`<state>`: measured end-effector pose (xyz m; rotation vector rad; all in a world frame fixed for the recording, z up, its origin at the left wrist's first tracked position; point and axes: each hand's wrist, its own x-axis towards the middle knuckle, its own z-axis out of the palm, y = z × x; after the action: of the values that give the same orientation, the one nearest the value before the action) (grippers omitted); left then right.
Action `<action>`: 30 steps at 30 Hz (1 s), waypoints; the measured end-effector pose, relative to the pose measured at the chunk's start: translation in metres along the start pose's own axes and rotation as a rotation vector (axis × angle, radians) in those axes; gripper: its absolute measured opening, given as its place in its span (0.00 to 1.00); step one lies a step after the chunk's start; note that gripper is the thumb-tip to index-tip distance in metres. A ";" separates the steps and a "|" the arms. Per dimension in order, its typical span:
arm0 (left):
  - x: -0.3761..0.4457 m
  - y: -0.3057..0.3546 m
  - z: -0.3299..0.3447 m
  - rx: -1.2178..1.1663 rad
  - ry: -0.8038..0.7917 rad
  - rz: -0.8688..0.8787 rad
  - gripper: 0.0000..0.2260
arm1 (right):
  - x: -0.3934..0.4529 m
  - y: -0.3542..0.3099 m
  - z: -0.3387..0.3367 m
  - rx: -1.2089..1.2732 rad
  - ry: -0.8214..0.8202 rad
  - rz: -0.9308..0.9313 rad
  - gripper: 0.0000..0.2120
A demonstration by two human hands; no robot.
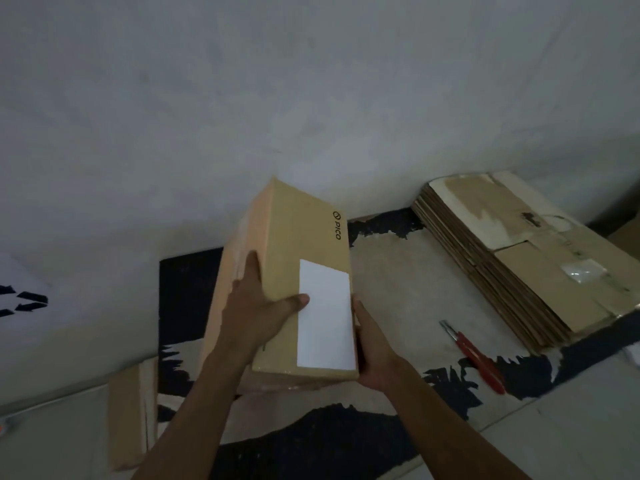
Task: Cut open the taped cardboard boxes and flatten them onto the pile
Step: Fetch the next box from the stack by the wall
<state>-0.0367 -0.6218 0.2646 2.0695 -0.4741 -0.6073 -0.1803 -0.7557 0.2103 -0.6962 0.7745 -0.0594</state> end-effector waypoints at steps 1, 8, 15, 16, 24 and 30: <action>0.006 0.009 0.017 0.094 -0.004 -0.024 0.55 | 0.002 -0.006 -0.013 0.038 -0.001 0.025 0.33; 0.012 0.076 0.145 0.806 -0.102 0.024 0.45 | 0.011 -0.056 -0.120 -0.191 0.137 0.166 0.22; -0.004 0.037 0.218 1.135 0.012 0.173 0.46 | 0.016 -0.076 -0.243 -1.230 0.703 -0.165 0.16; -0.005 0.032 0.225 1.132 0.013 0.185 0.47 | 0.019 -0.072 -0.258 -1.398 0.771 -0.126 0.19; -0.003 0.021 0.233 1.158 0.011 0.185 0.49 | 0.035 -0.056 -0.298 -1.540 0.764 -0.098 0.17; -0.005 -0.010 0.176 1.121 -0.104 0.372 0.52 | 0.031 -0.107 -0.233 -1.183 0.593 -0.749 0.02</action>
<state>-0.1428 -0.7303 0.1741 2.8485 -1.4702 -0.2071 -0.2905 -0.9777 0.1373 -2.1434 1.0493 -0.5356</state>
